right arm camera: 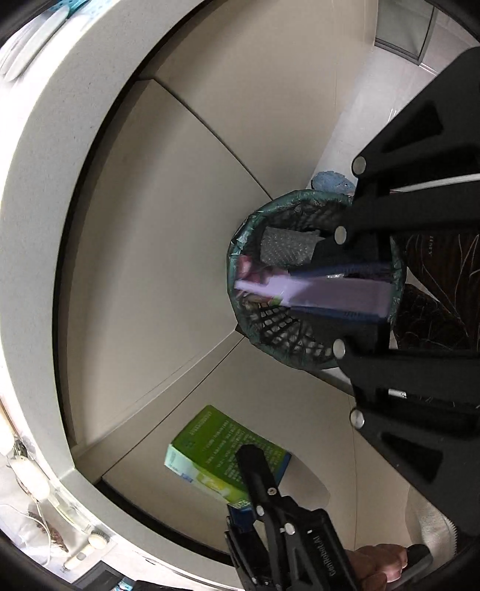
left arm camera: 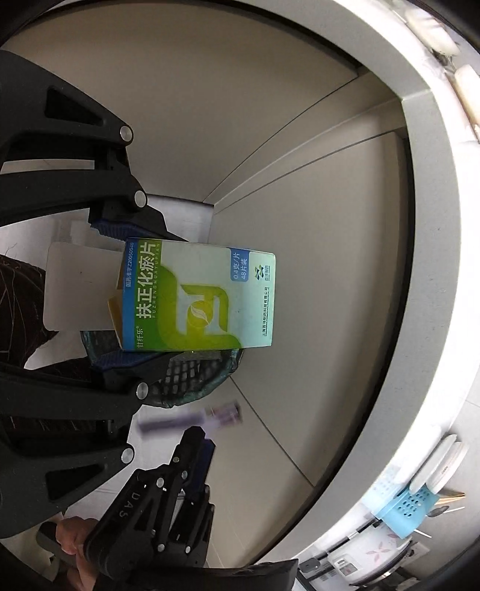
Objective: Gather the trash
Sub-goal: 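Open the left tool dropping the box while the right tool drops the packet into the bin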
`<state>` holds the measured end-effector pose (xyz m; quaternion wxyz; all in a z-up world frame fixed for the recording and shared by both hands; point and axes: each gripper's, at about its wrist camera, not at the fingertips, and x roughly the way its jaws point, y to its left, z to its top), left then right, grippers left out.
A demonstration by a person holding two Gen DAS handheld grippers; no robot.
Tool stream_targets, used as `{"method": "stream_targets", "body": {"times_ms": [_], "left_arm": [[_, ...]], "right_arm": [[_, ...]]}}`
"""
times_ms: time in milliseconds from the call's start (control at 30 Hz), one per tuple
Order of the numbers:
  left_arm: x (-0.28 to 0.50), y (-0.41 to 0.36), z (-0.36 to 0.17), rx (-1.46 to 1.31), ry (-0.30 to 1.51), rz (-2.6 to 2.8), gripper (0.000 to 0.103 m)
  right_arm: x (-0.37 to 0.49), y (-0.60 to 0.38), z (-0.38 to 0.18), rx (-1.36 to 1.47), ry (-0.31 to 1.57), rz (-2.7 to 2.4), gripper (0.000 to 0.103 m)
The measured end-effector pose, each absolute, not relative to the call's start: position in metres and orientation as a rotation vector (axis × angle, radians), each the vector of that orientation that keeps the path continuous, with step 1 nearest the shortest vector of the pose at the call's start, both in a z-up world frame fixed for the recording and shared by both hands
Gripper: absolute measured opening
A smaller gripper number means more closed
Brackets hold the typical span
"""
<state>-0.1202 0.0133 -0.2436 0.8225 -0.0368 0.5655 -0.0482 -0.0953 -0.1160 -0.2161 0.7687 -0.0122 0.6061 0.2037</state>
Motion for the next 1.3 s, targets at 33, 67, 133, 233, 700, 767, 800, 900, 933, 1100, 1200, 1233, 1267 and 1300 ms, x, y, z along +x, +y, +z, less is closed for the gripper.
{"method": "stream_targets", "body": {"times_ms": [33,67,133,233,700,767,800,900,933,1100,1200,1233,1267,1300], "left_arm": [[-0.119,0.012,-0.245,-0.070,1.209,-0.099,0.047],[-0.117,0.013,-0.245,-0.066,1.214,-0.096,0.047],[-0.115,0.010,-0.247,-0.069,1.222,-0.099,0.047],[-0.110,0.004,-0.251,-0.053,1.234,-0.112,0.047],[-0.093,-0.045,-0.289,0.082,1.295,-0.229,0.047],[-0.091,-0.051,-0.292,0.102,1.298,-0.243,0.047],[-0.090,-0.053,-0.293,0.106,1.299,-0.250,0.048],[-0.090,-0.057,-0.294,0.099,1.286,-0.279,0.051],[-0.089,-0.058,-0.293,0.106,1.279,-0.280,0.052],[-0.090,-0.052,-0.290,0.095,1.266,-0.271,0.065],[-0.093,-0.048,-0.282,0.084,1.263,-0.250,0.076],[-0.092,-0.045,-0.278,0.077,1.258,-0.245,0.077],[-0.091,-0.043,-0.272,0.070,1.248,-0.237,0.081],[-0.092,-0.046,-0.267,0.069,1.240,-0.224,0.088]], "right_arm": [[-0.094,-0.119,-0.216,-0.018,1.314,0.438,0.031],[-0.093,-0.122,-0.215,-0.005,1.314,0.430,0.034],[-0.092,-0.128,-0.211,0.007,1.302,0.408,0.042],[-0.091,-0.138,-0.210,0.025,1.293,0.383,0.056],[-0.095,-0.199,-0.194,0.050,1.207,0.168,0.093],[-0.095,-0.207,-0.192,0.067,1.206,0.159,0.094],[-0.094,-0.210,-0.192,0.074,1.208,0.154,0.094],[-0.092,-0.213,-0.194,0.100,1.220,0.139,0.094],[-0.092,-0.213,-0.193,0.105,1.223,0.131,0.094],[-0.091,-0.211,-0.188,0.102,1.207,0.126,0.094],[-0.090,-0.211,-0.184,0.108,1.203,0.123,0.094],[-0.088,-0.211,-0.181,0.109,1.200,0.121,0.094],[-0.087,-0.211,-0.178,0.113,1.197,0.123,0.094],[-0.085,-0.211,-0.172,0.114,1.192,0.121,0.094]]}}
